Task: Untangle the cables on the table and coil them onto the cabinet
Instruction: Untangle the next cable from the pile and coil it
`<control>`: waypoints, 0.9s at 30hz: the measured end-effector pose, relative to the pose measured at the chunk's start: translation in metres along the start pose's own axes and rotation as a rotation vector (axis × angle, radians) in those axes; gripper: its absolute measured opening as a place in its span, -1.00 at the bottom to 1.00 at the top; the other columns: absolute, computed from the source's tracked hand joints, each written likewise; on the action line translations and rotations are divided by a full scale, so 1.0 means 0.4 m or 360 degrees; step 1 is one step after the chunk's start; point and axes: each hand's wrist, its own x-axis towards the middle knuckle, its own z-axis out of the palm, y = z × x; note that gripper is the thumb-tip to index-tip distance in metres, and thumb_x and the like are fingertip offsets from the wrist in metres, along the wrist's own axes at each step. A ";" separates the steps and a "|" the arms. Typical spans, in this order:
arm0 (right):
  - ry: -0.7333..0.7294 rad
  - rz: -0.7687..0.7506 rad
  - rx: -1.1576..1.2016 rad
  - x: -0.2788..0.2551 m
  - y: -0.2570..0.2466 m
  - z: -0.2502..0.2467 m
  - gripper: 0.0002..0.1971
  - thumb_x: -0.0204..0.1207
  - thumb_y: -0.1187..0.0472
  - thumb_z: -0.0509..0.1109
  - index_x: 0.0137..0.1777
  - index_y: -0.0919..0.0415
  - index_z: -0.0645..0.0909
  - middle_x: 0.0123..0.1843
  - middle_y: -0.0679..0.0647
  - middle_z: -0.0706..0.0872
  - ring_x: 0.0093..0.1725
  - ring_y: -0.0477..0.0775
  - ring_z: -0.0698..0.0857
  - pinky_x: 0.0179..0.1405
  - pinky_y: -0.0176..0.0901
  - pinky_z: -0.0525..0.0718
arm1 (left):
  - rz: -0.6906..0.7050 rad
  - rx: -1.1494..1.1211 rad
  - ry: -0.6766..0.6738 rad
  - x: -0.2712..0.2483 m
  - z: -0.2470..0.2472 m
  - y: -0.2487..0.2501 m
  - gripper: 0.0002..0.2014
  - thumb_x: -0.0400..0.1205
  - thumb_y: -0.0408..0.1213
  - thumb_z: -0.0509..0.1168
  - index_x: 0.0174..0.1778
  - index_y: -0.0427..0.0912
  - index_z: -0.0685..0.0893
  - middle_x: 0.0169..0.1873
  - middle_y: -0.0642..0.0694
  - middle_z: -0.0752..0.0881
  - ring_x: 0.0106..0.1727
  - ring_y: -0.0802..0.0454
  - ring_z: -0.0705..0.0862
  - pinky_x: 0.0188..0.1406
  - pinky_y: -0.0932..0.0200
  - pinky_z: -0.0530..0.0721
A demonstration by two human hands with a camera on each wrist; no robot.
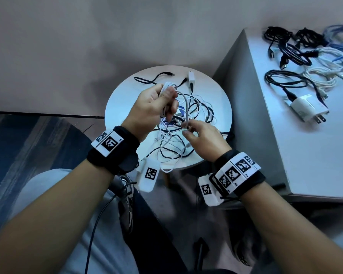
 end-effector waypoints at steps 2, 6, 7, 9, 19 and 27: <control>-0.0130 0.0031 -0.0001 0.006 0.014 0.006 -0.51 0.70 -0.04 0.29 0.61 -0.11 0.39 0.44 -0.02 0.65 0.39 0.15 0.60 0.46 0.21 0.48 | 0.0026 -0.0206 0.0002 0.005 -0.009 0.003 -0.76 0.85 -0.24 0.09 -0.05 -0.23 0.57 -0.38 -0.06 0.66 -0.46 0.03 0.52 -0.42 0.22 0.50; -0.0210 0.0046 0.0015 0.014 0.033 0.023 -0.24 0.68 -0.03 0.27 0.76 -0.22 -0.08 0.60 0.07 0.50 0.37 0.20 0.60 0.47 0.19 0.48 | 0.0020 -0.0676 -0.0007 0.008 -0.017 0.021 -0.68 0.84 -0.24 0.01 -0.10 -0.21 0.62 -0.45 -0.01 0.63 -0.52 0.09 0.51 -0.35 0.16 0.43; -0.0199 0.0066 0.0044 0.017 0.036 0.026 -0.24 0.69 -0.04 0.27 0.77 -0.20 -0.09 0.59 0.08 0.51 0.38 0.20 0.59 0.47 0.18 0.47 | -0.0001 -0.0759 -0.0023 0.005 -0.015 0.023 -0.66 0.85 -0.23 0.00 -0.11 -0.19 0.63 -0.47 0.01 0.60 -0.54 0.11 0.50 -0.34 0.15 0.42; -0.0144 0.0157 0.0160 0.027 0.043 0.028 -0.29 0.70 -0.09 0.26 0.77 -0.14 0.01 0.55 0.08 0.56 0.45 0.18 0.56 0.52 0.15 0.44 | -0.0035 -0.0836 -0.0058 -0.005 -0.009 0.026 -0.65 0.86 -0.22 -0.04 -0.11 -0.18 0.59 -0.53 0.06 0.54 -0.57 0.15 0.46 -0.34 0.17 0.40; 0.0411 -0.0170 0.0218 0.015 0.006 0.029 -0.76 0.69 -0.11 0.32 0.27 -0.18 0.71 -0.02 -0.15 0.74 0.19 0.04 0.63 0.50 0.19 0.26 | -0.0122 -0.0387 -0.0139 -0.004 -0.002 0.004 -0.75 0.79 -0.20 0.12 -0.10 -0.21 0.61 -0.57 0.03 0.47 -0.56 0.09 0.38 -0.39 0.07 0.23; 0.0392 -0.0133 0.0330 0.017 -0.015 -0.032 -0.65 0.79 0.01 0.19 -0.01 0.20 0.72 -0.16 0.13 0.71 -0.15 0.14 0.68 -0.21 -0.14 0.57 | -0.0102 0.0174 -0.0326 -0.017 -0.004 -0.003 -0.84 0.71 -0.22 0.35 0.05 -0.26 0.67 -0.46 0.12 0.57 -0.43 0.18 0.48 -0.44 0.19 0.36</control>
